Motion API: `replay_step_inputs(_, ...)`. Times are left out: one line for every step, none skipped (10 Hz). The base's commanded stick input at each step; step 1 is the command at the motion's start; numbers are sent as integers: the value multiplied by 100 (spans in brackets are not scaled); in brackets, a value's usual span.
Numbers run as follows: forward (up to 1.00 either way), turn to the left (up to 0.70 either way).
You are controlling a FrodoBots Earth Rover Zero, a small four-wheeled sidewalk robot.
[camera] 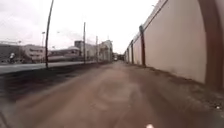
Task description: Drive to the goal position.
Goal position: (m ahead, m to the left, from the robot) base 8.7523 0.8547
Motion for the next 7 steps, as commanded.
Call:
replay_step_inputs(85, 5)
replay_step_inputs(85, 5)
replay_step_inputs(85, 5)
replay_step_inputs(85, 5)
replay_step_inputs(85, 5)
replay_step_inputs(85, 5)
replay_step_inputs(85, 5)
